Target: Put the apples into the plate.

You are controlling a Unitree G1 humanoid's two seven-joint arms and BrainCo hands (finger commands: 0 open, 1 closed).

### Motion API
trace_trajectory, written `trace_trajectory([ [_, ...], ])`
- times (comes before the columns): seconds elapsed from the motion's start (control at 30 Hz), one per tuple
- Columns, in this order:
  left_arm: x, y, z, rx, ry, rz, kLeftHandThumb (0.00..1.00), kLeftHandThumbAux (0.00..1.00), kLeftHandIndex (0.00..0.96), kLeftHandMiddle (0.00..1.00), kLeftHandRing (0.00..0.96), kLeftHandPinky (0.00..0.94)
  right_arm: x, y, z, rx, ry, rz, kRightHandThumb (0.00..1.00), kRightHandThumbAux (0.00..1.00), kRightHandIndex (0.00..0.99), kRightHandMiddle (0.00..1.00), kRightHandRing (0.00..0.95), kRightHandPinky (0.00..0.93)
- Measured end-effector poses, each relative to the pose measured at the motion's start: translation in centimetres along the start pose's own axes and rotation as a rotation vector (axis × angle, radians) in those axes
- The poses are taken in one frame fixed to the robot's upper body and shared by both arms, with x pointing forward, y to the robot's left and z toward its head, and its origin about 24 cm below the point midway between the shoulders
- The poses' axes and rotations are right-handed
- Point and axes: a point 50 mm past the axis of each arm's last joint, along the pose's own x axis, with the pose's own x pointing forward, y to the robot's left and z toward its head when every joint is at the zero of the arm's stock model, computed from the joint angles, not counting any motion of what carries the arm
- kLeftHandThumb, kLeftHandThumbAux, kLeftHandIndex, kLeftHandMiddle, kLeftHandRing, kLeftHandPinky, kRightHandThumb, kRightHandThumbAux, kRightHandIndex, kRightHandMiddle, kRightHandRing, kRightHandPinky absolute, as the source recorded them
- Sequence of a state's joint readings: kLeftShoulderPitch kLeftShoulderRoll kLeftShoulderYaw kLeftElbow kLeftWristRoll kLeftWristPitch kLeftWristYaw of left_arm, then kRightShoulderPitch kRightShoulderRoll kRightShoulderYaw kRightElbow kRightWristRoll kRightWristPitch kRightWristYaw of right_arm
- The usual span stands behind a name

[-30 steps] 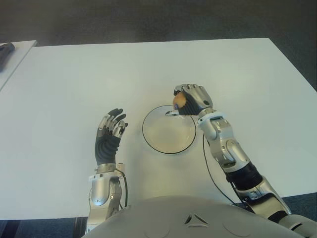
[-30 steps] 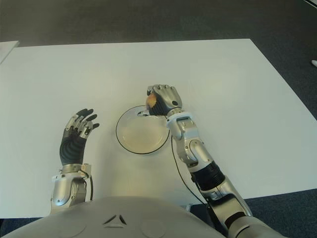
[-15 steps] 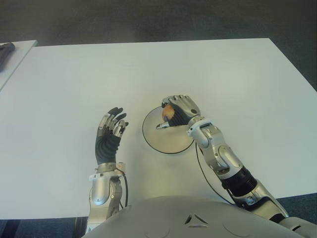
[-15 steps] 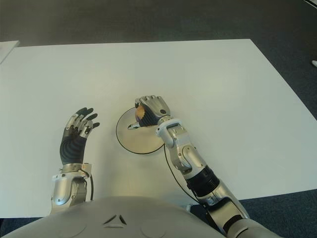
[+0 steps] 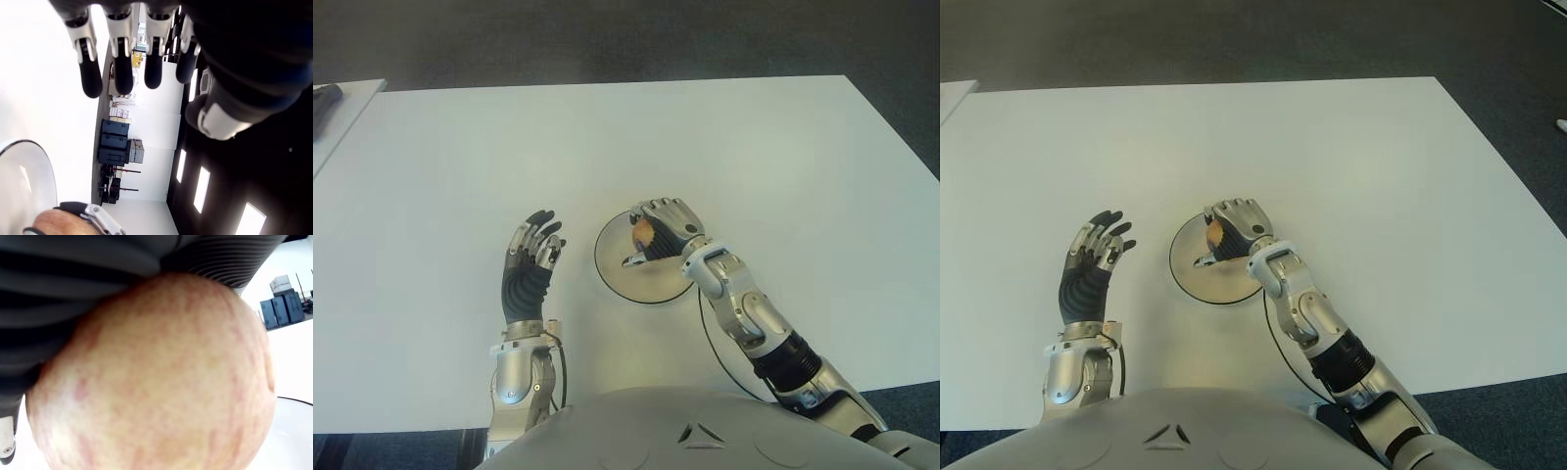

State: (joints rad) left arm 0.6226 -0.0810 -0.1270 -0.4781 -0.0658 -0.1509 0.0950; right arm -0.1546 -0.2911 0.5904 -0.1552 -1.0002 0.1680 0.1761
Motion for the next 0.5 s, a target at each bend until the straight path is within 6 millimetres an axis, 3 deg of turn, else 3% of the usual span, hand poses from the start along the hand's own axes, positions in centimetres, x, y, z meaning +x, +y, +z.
trace_trajectory([
  [0.03,0.02,-0.01,-0.03,0.000,0.001,0.000,0.296,0.645,0.201,0.189,0.234,0.297,-0.03,0.03,-0.01,-0.005,0.000,0.001,0.950,0.658,0.405,0.489,0.492,0.668],
  [0.1,0.07,-0.03,-0.12,-0.001,0.003,-0.001,0.300,0.646,0.201,0.187,0.229,0.289,-0.06,0.06,-0.01,-0.019,0.001,-0.009,0.793,0.693,0.406,0.378,0.358,0.426],
  [0.2,0.13,-0.06,-0.13,-0.001,0.002,-0.002,0.301,0.643,0.198,0.181,0.222,0.277,-0.14,0.03,0.03,-0.046,-0.004,-0.047,0.493,0.553,0.189,0.157,0.151,0.184],
  [0.3,0.20,-0.08,-0.14,-0.002,0.001,-0.003,0.293,0.642,0.196,0.175,0.214,0.268,-0.21,0.04,0.09,-0.082,-0.017,-0.069,0.341,0.463,0.065,0.051,0.049,0.060],
  [0.5,0.26,-0.10,-0.18,-0.002,0.001,-0.004,0.278,0.647,0.195,0.172,0.210,0.270,-0.37,0.31,-0.12,-0.129,-0.023,-0.038,0.207,0.354,0.006,0.005,0.005,0.006],
])
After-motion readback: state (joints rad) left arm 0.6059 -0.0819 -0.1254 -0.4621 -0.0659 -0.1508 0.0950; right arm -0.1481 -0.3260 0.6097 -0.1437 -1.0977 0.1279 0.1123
